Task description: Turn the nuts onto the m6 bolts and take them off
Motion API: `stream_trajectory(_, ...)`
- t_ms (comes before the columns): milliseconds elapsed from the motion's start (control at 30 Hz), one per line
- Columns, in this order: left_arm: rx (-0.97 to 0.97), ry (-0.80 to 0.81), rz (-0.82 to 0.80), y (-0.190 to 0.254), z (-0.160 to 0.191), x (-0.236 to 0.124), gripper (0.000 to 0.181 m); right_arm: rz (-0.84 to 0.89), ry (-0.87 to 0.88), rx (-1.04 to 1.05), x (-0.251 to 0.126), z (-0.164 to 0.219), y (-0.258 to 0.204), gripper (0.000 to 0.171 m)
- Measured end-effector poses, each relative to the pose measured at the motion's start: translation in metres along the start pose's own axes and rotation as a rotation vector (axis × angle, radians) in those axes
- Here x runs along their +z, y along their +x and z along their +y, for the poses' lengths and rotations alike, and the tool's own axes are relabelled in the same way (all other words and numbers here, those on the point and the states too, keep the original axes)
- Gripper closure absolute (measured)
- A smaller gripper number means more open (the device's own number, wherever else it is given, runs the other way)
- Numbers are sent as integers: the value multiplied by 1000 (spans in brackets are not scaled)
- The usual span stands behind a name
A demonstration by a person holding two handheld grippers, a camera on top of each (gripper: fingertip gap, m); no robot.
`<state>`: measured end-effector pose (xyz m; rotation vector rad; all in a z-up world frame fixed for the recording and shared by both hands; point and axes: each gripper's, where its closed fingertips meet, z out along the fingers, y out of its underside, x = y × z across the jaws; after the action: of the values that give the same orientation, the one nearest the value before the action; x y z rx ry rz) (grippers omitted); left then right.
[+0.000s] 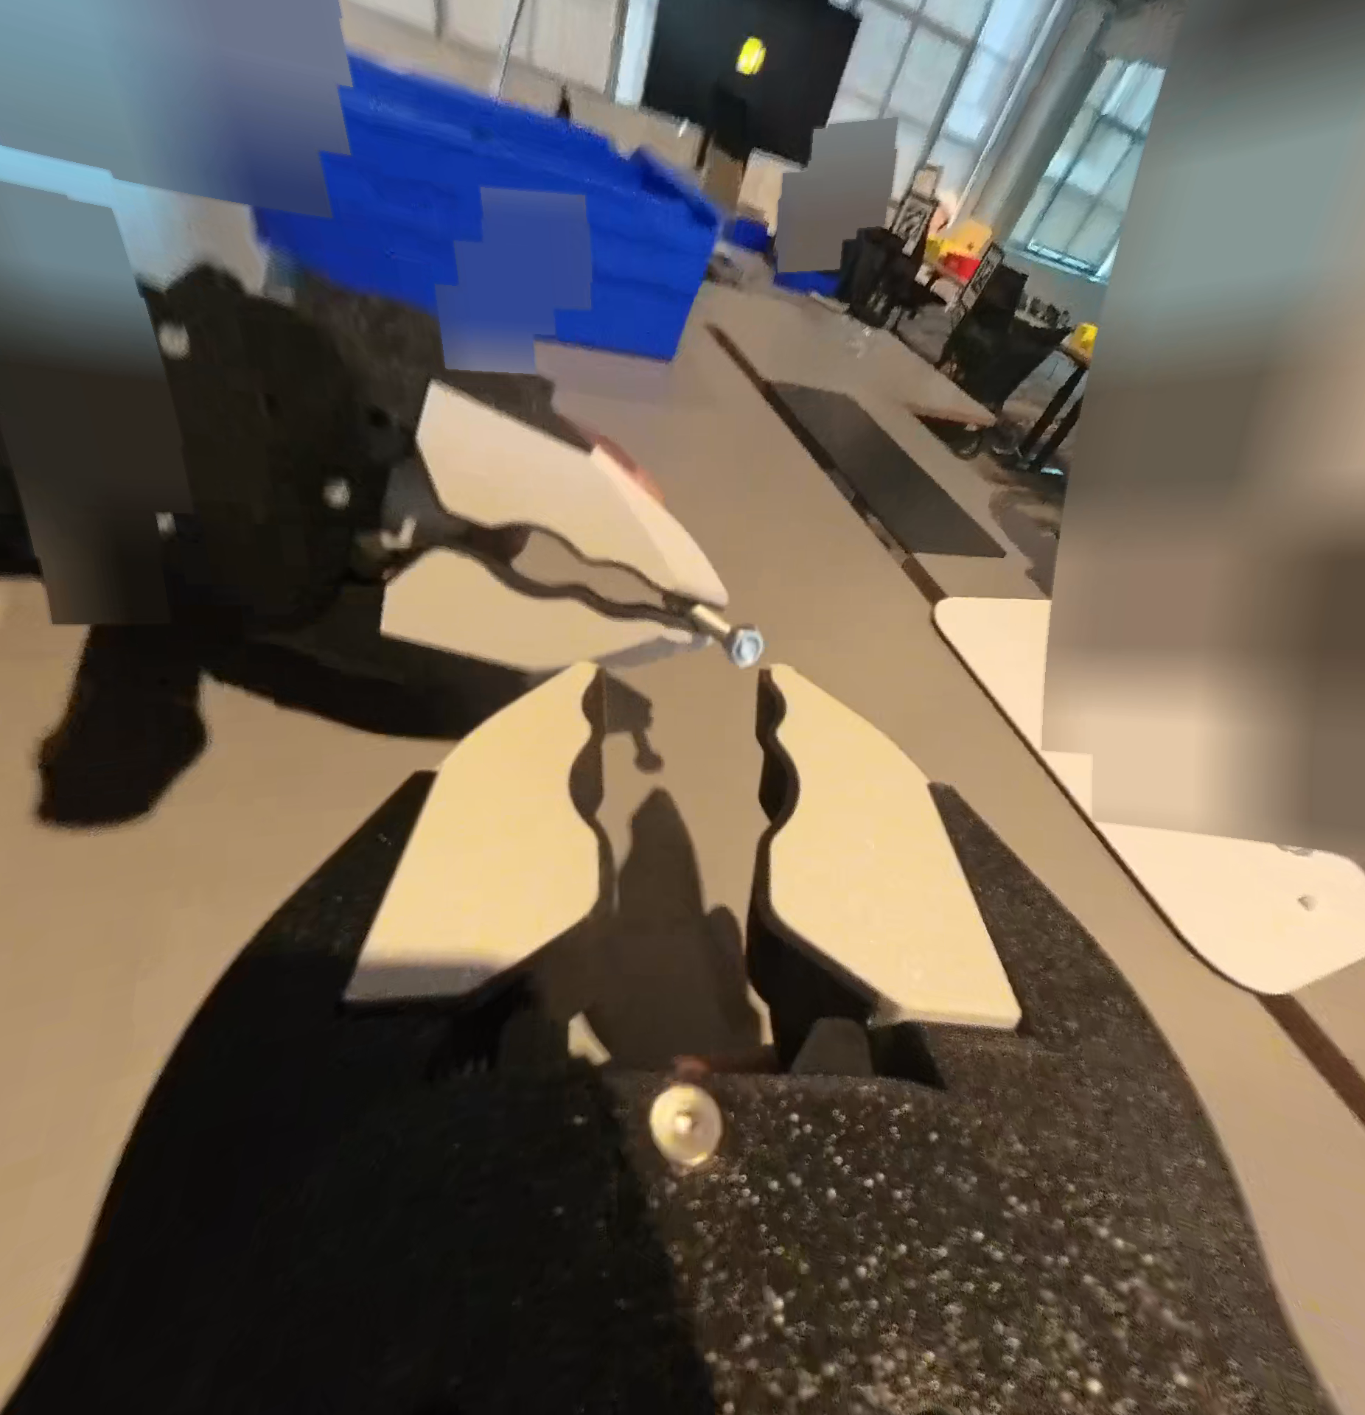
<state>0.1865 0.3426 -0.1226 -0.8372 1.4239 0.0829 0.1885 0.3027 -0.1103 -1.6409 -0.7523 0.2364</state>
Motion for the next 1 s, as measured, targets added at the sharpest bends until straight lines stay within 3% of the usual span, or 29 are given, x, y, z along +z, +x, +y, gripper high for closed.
stream_trajectory(133,44,31,32,4,1,14,176,75,107,115,1,-12,25,136)
stream_trajectory(333,12,216,152,15,-23,-3,176,90,134,17,-19,-11,22,139)
stream_trajectory(433,-11,192,166,12,-20,0,176,94,166,-53,-24,-16,20,146)
stream_trajectory(1000,34,210,184,13,-23,-5,176,-44,82,-91,-12,-1,4,140)
